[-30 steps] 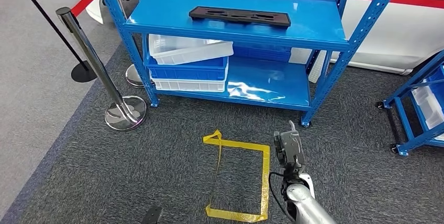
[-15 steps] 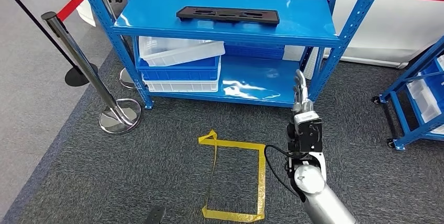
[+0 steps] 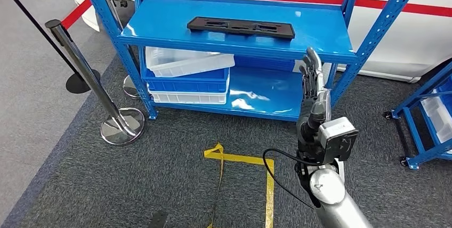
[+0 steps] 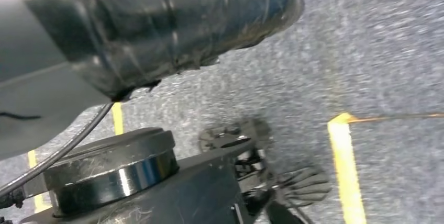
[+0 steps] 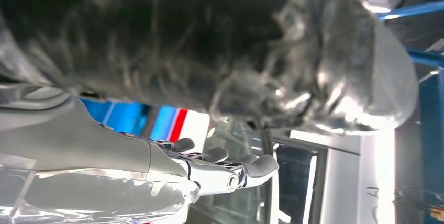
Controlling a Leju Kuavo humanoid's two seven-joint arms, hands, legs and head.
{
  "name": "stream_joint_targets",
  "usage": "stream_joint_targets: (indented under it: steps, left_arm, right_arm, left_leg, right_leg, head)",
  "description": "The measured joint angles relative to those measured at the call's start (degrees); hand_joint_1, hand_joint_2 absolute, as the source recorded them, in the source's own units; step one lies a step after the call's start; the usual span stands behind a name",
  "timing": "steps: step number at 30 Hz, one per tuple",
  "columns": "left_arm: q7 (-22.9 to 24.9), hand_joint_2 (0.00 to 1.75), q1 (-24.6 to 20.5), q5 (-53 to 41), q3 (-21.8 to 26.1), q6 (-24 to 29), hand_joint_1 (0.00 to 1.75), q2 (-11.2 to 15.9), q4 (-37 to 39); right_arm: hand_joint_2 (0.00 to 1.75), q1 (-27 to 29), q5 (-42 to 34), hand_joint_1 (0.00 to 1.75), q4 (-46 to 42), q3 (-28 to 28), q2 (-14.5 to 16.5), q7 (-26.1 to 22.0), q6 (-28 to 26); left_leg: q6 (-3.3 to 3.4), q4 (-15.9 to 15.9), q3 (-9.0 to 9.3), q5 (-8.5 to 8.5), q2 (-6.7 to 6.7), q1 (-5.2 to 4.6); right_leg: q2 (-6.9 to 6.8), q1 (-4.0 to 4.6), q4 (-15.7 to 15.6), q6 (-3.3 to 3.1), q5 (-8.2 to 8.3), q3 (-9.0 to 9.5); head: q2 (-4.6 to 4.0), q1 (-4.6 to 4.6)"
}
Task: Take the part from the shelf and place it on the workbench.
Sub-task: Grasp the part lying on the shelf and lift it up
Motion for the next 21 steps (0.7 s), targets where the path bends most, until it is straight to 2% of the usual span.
stream_joint_targets:
  steps: [1, 2, 4, 5, 6, 7, 8, 9, 10, 11, 12, 13, 14, 16, 17, 18, 21]
  left_arm:
    - [-0.02, 0.0, -0.13, -0.01, -0.08, -0.01, 0.0, 0.03, -0.01]
    - [-0.05, 0.0, -0.26, -0.01, -0.15, -0.03, 0.0, 0.06, -0.02]
    - [-0.19, 0.0, -0.56, 0.0, -0.28, -0.07, 0.0, 0.13, -0.03]
    - [-0.26, 0.0, -0.59, 0.01, -0.35, -0.1, 0.0, 0.17, -0.04]
    - [-0.31, 0.0, -0.63, 0.01, -0.47, -0.13, 0.0, 0.2, -0.04]
    - [-0.34, 0.0, -0.65, 0.02, -0.59, -0.18, 0.0, 0.23, -0.05]
    - [-0.36, 0.0, -0.63, 0.03, -0.69, -0.27, 0.0, 0.24, -0.05]
    - [-0.37, 0.0, -0.59, 0.07, -0.77, -0.45, 0.0, 0.24, -0.05]
    - [-0.42, 0.0, -0.53, 0.09, -0.8, -0.66, 0.0, 0.24, -0.05]
    - [-0.5, 0.0, -0.48, 0.12, -0.81, -0.85, 0.0, 0.24, -0.04]
    - [-0.62, 0.0, -0.46, 0.14, -0.82, -0.99, 0.0, 0.24, -0.04]
    - [-0.74, 0.0, -0.45, 0.14, -0.84, -1.05, 0.0, 0.24, -0.03]
    - [-0.82, 0.0, -0.43, 0.15, -0.85, -1.06, 0.0, 0.25, -0.03]
    - [-0.89, 0.0, -0.24, 0.18, -0.91, -1.03, 0.0, 0.38, 0.05]
    - [-0.87, 0.0, -0.18, 0.2, -0.95, -1.02, 0.0, 0.45, 0.1]
    - [-0.85, 0.0, -0.16, 0.21, -0.97, -1.04, 0.0, 0.5, 0.14]
    - [-0.78, 0.0, -0.53, 0.14, -1.01, -1.13, 0.0, 0.51, 0.16]
  right_arm:
    - [0.0, -0.01, -0.08, 0.0, -0.27, 0.04, -0.07, 0.03, 0.05]
    - [0.0, 0.02, -0.23, 0.0, -0.57, 0.1, -0.13, 0.05, 0.15]
    - [0.0, -0.1, -0.63, 0.0, -1.24, 0.2, -0.24, 0.07, 0.56]
    - [0.0, -0.19, -0.84, 0.0, -1.59, 0.22, -0.31, 0.03, 0.82]
    - [0.0, -0.3, -0.97, 0.0, -1.86, 0.24, -0.37, -0.01, 1.03]
    - [0.0, -0.36, -1.07, 0.0, -2.06, 0.29, -0.39, -0.03, 1.18]
    - [0.0, -0.36, -1.1, 0.0, -2.19, 0.37, -0.39, -0.04, 1.27]
    - [0.0, -0.38, -1.11, 0.0, -2.24, 0.45, -0.39, 0.0, 1.3]
    - [0.0, -0.4, -1.11, 0.0, -2.27, 0.53, -0.39, 0.04, 1.32]
    - [0.0, -0.42, -1.11, 0.0, -2.29, 0.6, -0.4, 0.13, 1.33]
    - [0.0, -0.45, -1.11, 0.0, -2.29, 0.67, -0.4, 0.21, 1.35]
    - [0.0, -0.5, -1.12, 0.0, -2.29, 0.78, -0.4, 0.29, 1.36]
    - [0.0, -0.54, -1.13, 0.0, -2.29, 0.91, -0.4, 0.4, 1.37]
    - [0.0, -0.75, -1.21, 0.0, -2.27, 1.19, -0.4, 0.55, 1.37]
    - [0.0, -0.79, -1.25, 0.0, -2.26, 1.31, -0.4, 0.61, 1.36]
    - [0.0, -0.85, -1.29, 0.0, -2.26, 1.42, -0.4, 0.64, 1.36]
    - [0.0, -0.93, -1.15, 0.0, -2.39, 1.59, -0.42, 0.72, 1.2]
  left_leg:
    - [-0.37, 0.02, 0.62, -0.88, 0.0, 0.0]
    - [-0.74, -0.06, 1.22, -1.5, 0.0, -0.08]
    - [-1.25, 0.64, 1.45, -1.25, -0.02, -0.19]
    - [-1.42, 2.43, 0.69, -0.24, -0.02, -0.17]
    - [-1.59, 5.46, -1.11, 1.0, -0.01, -0.11]
    - [-1.8, 9.22, -3.68, 1.76, 0.01, -0.02]
    - [-2.03, 12.85, -6.62, 1.6, 0.04, 0.1]
    - [-2.21, 15.5, -9.37, 0.03, 0.05, 0.17]
    - [-2.3, 16.83, -11.7, -2.49, 0.05, 0.21]
    - [-2.26, 16.77, -13.34, -4.89, 0.04, 0.21]
    - [-2.08, 15.61, -14.41, -6.26, 0.03, 0.2]
    - [-1.73, 13.32, -14.97, -5.56, 0.01, 0.15]
    - [-1.21, 10.18, -15.18, -2.37, -0.03, 0.03]
    - [-0.05, 4.41, -15.33, 7.17, -0.46, -0.6]
    - [0.32, 2.95, -15.33, 10.6, -0.63, -0.9]
    - [0.5, 2.43, -15.32, 12.15, -0.8, -1.21]
    - [0.73, 1.23, -14.13, 11.93, -0.68, -1.16]
  right_leg:
    - [-0.03, 0.04, -2.38, -0.3, 2.02, 0.55]
    - [-0.02, 0.1, -3.68, -0.77, 3.28, 0.86]
    - [0.15, 0.19, -3.83, -1.83, 2.54, 1.52]
    - [0.2, 0.12, -4.01, -2.19, 2.13, 2.05]
    - [0.2, 0.07, -4.26, -2.45, 1.61, 2.81]
    - [0.23, 0.03, -4.57, -2.65, 1.04, 3.76]
    - [0.21, 0.09, -4.91, -2.8, 0.36, 4.74]
    - [0.23, 0.15, -5.15, -2.88, -0.33, 5.79]
    - [0.3, 0.24, -5.29, -2.94, -1.09, 6.9]
    - [0.39, 0.34, -5.34, -2.97, -1.91, 8.1]
    - [0.48, 0.48, -5.37, -2.99, -2.78, 9.34]
    - [0.55, 0.67, -5.38, -3.0, -3.69, 10.66]
    - [0.59, 0.83, -5.47, -3.02, -4.6, 11.72]
    - [0.91, 1.12, -5.33, -2.8, -6.2, 13.42]
    - [1.13, 1.07, -5.33, -2.56, -6.82, 13.72]
    - [1.37, 0.98, -5.33, -2.22, -7.28, 14.02]
    - [1.07, 0.64, -4.85, -1.38, -8.6, 13.99]
  head:
    - [0.0, -0.03]
    - [0.0, -0.02]
    - [0.0, -0.1]
    - [0.0, -0.1]
    - [0.0, -0.2]
    - [0.0, -0.26]
    - [0.0, -0.3]
    - [0.0, -0.35]
    - [0.0, -0.32]
    - [0.0, -0.34]
    - [0.0, -0.34]
    - [0.0, -0.35]
    - [0.0, -0.34]
    - [0.0, -0.03]
    - [0.0, 0.05]
    - [0.0, 0.11]
    - [0.01, 0.0]
